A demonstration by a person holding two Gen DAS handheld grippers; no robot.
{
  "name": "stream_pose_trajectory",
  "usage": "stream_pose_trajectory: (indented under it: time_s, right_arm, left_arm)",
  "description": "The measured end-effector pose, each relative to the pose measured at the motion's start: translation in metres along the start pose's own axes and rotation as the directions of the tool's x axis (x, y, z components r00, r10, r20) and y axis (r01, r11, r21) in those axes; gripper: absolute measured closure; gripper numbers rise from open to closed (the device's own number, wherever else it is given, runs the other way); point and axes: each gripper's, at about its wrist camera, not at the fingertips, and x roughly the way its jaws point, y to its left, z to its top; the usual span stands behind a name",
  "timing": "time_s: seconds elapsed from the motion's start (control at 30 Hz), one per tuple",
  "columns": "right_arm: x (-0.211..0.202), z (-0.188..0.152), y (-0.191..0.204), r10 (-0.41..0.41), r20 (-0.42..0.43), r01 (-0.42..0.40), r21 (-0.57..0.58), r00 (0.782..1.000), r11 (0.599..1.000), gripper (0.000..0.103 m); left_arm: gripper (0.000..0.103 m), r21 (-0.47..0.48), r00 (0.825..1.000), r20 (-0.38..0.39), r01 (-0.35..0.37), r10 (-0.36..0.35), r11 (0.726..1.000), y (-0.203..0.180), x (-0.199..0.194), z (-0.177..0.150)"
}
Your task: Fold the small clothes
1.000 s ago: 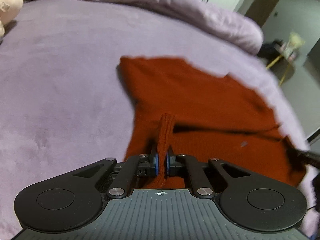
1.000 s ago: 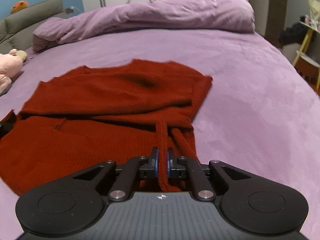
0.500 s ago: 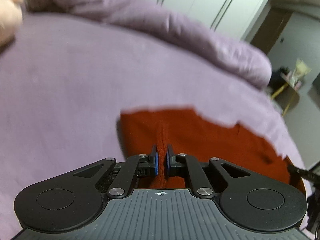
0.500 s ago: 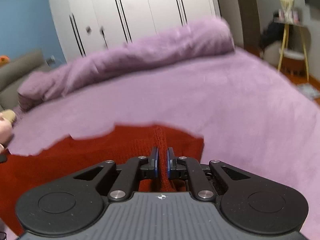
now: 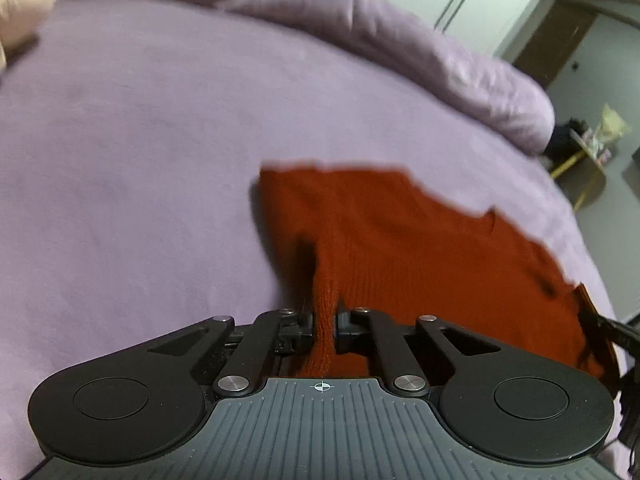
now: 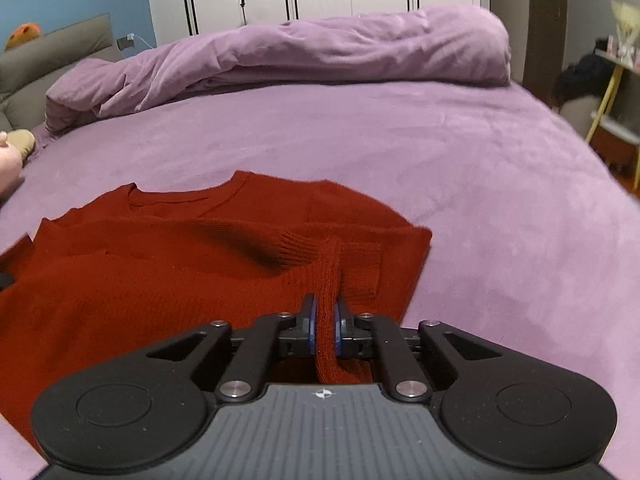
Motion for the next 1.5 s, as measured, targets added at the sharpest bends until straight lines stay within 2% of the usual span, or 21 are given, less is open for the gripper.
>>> stream_pose_trajectory:
  time_s: [0.13,0.27,0.4,0.5,0.6,0.63,0.67,0.7,0.77,0.83,0.87,0.9,0.97,1.0,1.03,1.13,1.2,1.27,1.37,1.43,1.5]
  right_arm:
    - [-0.038,0.016,0.004,-0.015,0.181,0.018,-0.013,0.983,1.000,0.097]
    - [-0.044,0.046,0.005,-0.094,0.297,0.082,0.053,0.950,0.995,0.097]
    - [-0.013,0.068,0.009,-0.200,0.309,0.178,0.097,0.930,0.979,0.097]
    - [0.017,0.073,0.011,-0.243,0.282,0.220,0.112,0.928,0.969,0.097]
    - [0.049,0.071,0.011,-0.273,0.222,0.259,0.090,0.936,0.962,0.096]
    - [0.058,0.069,0.010,-0.295,0.180,0.283,0.090,0.938,0.955,0.096]
    - [0.061,0.067,0.009,-0.319,0.160,0.306,0.100,0.934,0.947,0.096]
    - [0.060,0.064,0.008,-0.348,0.156,0.331,0.125,0.924,0.935,0.094]
    - [0.051,0.055,0.015,-0.354,0.183,0.317,0.202,0.917,0.926,0.090]
    - [0.046,0.049,0.035,-0.228,0.211,0.178,0.232,0.950,0.956,0.090]
    - [0.048,0.046,0.051,-0.107,0.219,0.058,0.219,0.970,0.974,0.090]
    - [0.053,0.043,0.067,0.022,0.214,-0.065,0.197,0.977,0.978,0.090]
    - [0.067,0.038,0.098,0.254,0.176,-0.282,0.158,0.951,0.946,0.091]
    - [0.075,0.036,0.112,0.318,0.146,-0.337,0.134,0.937,0.932,0.091]
    - [0.082,0.033,0.120,0.333,0.127,-0.347,0.107,0.934,0.932,0.091]
    - [0.095,0.031,0.115,0.271,0.137,-0.277,0.029,0.953,0.960,0.094]
    - [0.098,0.033,0.093,0.151,0.133,-0.155,0.016,0.979,0.988,0.094]
    - [0.102,0.033,0.050,0.047,0.116,-0.056,0.075,0.992,0.996,0.095]
    - [0.086,0.027,-0.011,-0.020,0.166,-0.016,0.214,0.986,0.977,0.103]
    - [0.079,0.024,-0.028,-0.150,0.166,0.106,0.249,0.975,0.963,0.103]
    - [0.075,0.018,-0.037,-0.161,0.162,0.113,0.273,0.973,0.955,0.103]
  left_arm:
    - [0.096,0.055,0.981,0.187,0.042,-0.051,0.998,-0.021,-0.041,0.032]
    - [0.096,0.106,0.951,0.309,-0.053,0.018,0.993,-0.039,-0.037,0.061]
    - [0.095,0.119,0.945,0.306,-0.159,0.116,0.980,-0.051,0.004,0.073]
    - [0.090,0.118,0.953,0.215,-0.243,0.214,0.963,-0.050,0.047,0.071]
    - [0.083,0.088,0.940,0.141,-0.324,0.311,0.942,-0.045,0.067,0.062]
    - [0.081,0.067,0.937,0.148,-0.327,0.315,0.942,-0.044,0.062,0.059]
    - [0.072,0.050,0.936,0.176,-0.317,0.304,0.947,-0.044,0.053,0.054]
    - [0.063,0.042,0.937,0.208,-0.296,0.282,0.954,-0.045,0.045,0.049]
    - [0.060,0.037,0.943,0.252,-0.235,0.219,0.971,-0.056,0.039,0.044]
    - [0.055,0.035,0.967,0.220,-0.140,0.130,0.989,-0.068,0.050,0.045]
    - [0.054,0.032,0.974,0.199,-0.114,0.105,0.993,-0.074,0.059,0.045]
    - [0.054,0.029,0.979,0.182,-0.103,0.096,0.994,-0.079,0.069,0.044]
    - [0.053,0.050,0.984,0.153,-0.100,0.091,0.994,-0.085,0.088,0.040]
    - [0.053,0.063,0.985,0.135,-0.112,0.103,0.992,-0.088,0.095,0.036]
    - [0.053,0.082,0.986,0.117,-0.132,0.122,0.988,-0.089,0.104,0.034]
    - [0.053,0.121,0.971,0.136,-0.215,0.199,0.969,-0.078,0.118,0.030]
    - [0.055,0.105,0.969,0.153,-0.211,0.194,0.972,-0.065,0.115,0.029]
    - [0.057,0.078,0.974,0.155,-0.181,0.167,0.980,-0.053,0.114,0.032]
    - [0.059,0.094,0.975,0.164,-0.167,0.150,0.982,-0.048,0.114,0.031]
    - [0.058,0.083,0.976,0.160,-0.160,0.145,0.984,-0.047,0.112,0.030]
    - [0.058,0.079,0.980,0.135,-0.160,0.148,0.984,-0.051,0.108,0.032]
